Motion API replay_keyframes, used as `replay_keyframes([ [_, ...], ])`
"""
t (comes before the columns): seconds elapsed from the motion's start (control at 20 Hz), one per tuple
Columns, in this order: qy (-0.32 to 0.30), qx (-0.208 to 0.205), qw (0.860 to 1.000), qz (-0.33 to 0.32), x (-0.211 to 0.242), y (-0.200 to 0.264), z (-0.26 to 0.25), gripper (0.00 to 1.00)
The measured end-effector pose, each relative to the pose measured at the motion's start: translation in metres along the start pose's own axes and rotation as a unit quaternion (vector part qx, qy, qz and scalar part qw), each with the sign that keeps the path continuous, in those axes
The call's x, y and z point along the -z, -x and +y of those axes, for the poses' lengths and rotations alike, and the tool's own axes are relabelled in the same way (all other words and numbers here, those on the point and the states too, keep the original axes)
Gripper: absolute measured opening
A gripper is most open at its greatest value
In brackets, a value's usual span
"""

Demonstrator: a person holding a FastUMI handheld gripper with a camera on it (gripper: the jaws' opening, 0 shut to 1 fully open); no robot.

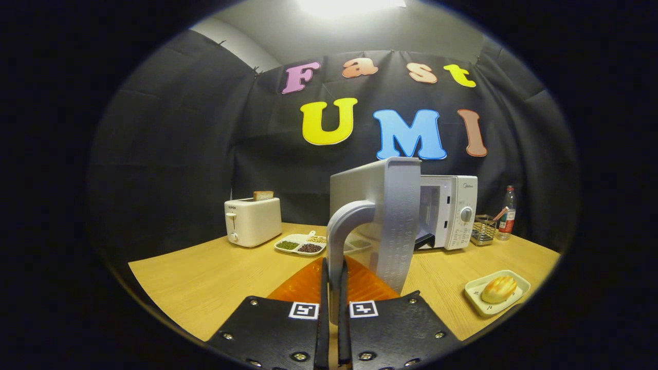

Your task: Open the microwave, put the food inside, and close the microwave door.

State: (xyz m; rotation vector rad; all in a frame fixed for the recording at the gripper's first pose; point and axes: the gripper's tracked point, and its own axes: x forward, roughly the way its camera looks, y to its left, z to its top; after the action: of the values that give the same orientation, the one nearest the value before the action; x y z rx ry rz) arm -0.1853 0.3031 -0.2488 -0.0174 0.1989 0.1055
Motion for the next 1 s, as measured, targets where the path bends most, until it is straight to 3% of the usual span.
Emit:
replay_keyframes([
  [0.2, -0.007, 0.052, 0.998, -0.017, 0.000, -0.004, 0.038, 0.12],
  [0.35, -0.004, 0.070, 0.997, -0.026, -0.001, -0.005, 0.055, 0.20],
  [0.5, -0.005, 0.070, 0.997, -0.026, 0.000, -0.005, 0.058, 0.20],
  [0.6, 0.000, 0.058, 0.998, -0.019, 0.001, -0.006, 0.058, 0.34],
  [0.65, -0.003, 0.051, 0.999, -0.013, 0.002, -0.005, 0.054, 0.49],
  [0.85, -0.001, 0.008, 1.000, 0.021, 0.004, 0.005, 0.047, 0.74],
  [0.95, -0.004, -0.011, 0.999, 0.032, 0.002, 0.011, 0.043, 0.92],
  [1.0, -0.014, -0.021, 0.999, 0.029, -0.002, 0.020, 0.041, 0.95],
])
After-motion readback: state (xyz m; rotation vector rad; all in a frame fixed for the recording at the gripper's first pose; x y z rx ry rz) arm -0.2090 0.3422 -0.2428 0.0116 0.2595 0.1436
